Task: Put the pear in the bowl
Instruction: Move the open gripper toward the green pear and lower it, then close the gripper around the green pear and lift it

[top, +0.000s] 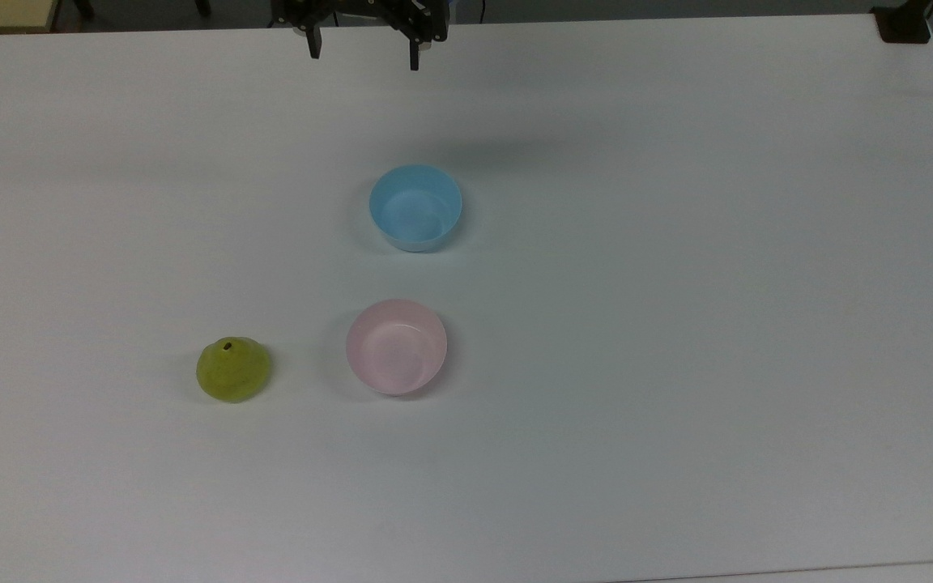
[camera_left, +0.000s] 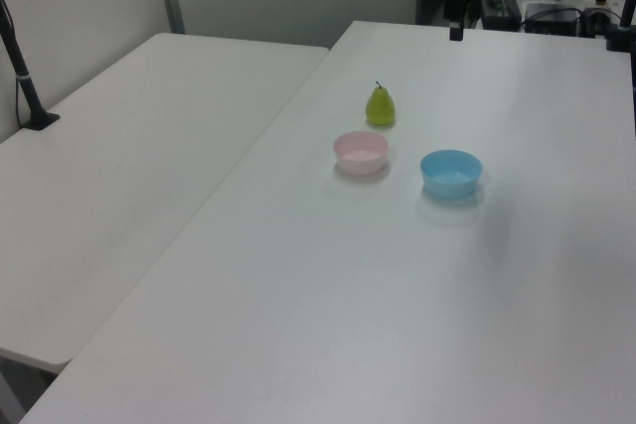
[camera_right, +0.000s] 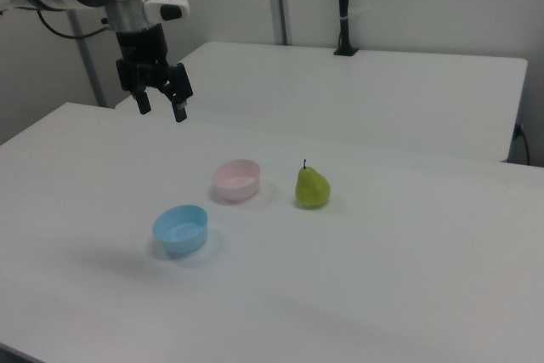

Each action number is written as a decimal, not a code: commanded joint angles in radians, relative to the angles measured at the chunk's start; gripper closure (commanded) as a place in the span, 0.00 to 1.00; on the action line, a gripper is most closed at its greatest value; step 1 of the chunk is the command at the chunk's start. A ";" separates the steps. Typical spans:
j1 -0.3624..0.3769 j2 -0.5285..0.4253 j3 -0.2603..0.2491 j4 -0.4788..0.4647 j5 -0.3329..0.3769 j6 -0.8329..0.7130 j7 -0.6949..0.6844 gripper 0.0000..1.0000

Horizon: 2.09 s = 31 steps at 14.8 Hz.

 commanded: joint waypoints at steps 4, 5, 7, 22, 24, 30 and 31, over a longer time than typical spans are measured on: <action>-0.025 -0.015 -0.013 -0.009 0.013 0.018 -0.059 0.00; -0.028 -0.013 -0.013 -0.009 0.013 0.018 -0.070 0.00; -0.051 -0.009 -0.013 -0.007 0.017 0.027 -0.111 0.00; -0.218 0.278 -0.015 0.022 0.005 0.505 -0.246 0.00; -0.221 0.313 -0.015 0.022 0.003 0.585 -0.246 0.00; -0.237 0.450 -0.015 0.022 -0.015 0.786 -0.246 0.00; -0.237 0.465 -0.015 0.020 -0.019 0.805 -0.246 0.00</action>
